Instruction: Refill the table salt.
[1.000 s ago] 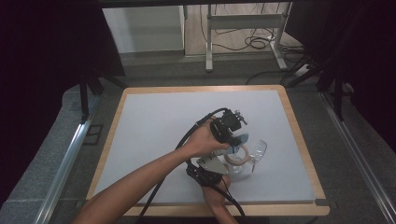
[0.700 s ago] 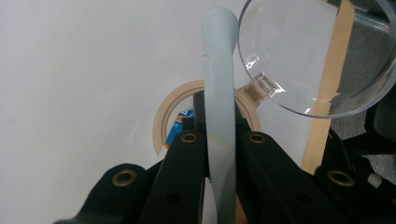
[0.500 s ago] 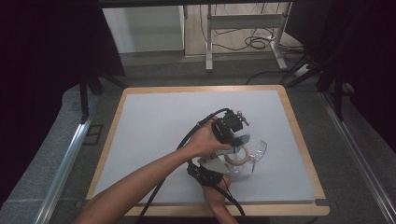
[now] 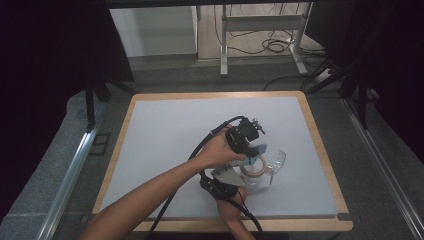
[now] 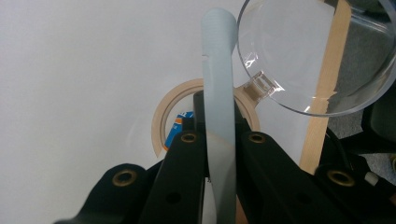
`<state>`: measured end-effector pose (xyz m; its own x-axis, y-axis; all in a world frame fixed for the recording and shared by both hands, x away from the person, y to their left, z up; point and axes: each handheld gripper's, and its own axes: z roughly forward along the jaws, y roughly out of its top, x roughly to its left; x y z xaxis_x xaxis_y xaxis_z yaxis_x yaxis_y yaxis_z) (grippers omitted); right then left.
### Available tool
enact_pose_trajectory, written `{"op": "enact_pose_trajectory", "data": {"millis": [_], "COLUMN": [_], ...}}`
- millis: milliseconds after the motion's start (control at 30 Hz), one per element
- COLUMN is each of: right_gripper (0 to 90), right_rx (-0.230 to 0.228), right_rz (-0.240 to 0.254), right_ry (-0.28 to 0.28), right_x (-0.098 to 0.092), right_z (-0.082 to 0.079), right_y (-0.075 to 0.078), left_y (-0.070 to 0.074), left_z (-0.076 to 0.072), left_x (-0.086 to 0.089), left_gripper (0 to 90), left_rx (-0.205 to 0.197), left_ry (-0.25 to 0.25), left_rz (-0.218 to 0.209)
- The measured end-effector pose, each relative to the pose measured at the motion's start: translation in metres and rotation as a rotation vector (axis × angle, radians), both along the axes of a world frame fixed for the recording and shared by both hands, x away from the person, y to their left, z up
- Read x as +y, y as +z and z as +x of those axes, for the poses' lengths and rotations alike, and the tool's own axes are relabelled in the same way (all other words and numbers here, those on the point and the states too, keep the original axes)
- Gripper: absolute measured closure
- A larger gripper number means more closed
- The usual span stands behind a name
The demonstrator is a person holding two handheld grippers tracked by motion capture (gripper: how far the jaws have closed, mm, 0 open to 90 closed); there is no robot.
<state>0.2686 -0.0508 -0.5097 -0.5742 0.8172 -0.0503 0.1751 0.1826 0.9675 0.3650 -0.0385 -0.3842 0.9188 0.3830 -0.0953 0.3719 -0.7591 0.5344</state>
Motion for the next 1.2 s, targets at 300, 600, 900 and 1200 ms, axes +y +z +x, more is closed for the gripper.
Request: {"op": "enact_pose_trajectory", "data": {"millis": [300,600,900,1200], "right_gripper": [45.9,46.0,45.9,46.0], "right_rx": [0.004,-0.002,-0.002,0.001], "right_rz": [0.013,0.012,0.01,0.006], "right_ry": [-0.005,-0.011,-0.01,-0.005], "right_x": [-0.0002,-0.0022,-0.002,-0.0025], "right_z": [-0.0001,-0.0002,-0.0003,-0.0007], "right_y": [0.0008,0.0014,0.0008,0.0008], "left_y": [0.0015,0.0026,0.0017,0.0014], "left_z": [-0.0003,-0.0009,-0.0009,-0.001], "left_x": [-0.0021,-0.0046,-0.0045,-0.0046], "left_gripper": [90.0,90.0,90.0,90.0], "left_rx": [-0.004,-0.005,-0.008,-0.008], "left_ry": [-0.003,-0.005,-0.006,-0.006], "left_rz": [0.005,0.008,0.009,0.008]}}
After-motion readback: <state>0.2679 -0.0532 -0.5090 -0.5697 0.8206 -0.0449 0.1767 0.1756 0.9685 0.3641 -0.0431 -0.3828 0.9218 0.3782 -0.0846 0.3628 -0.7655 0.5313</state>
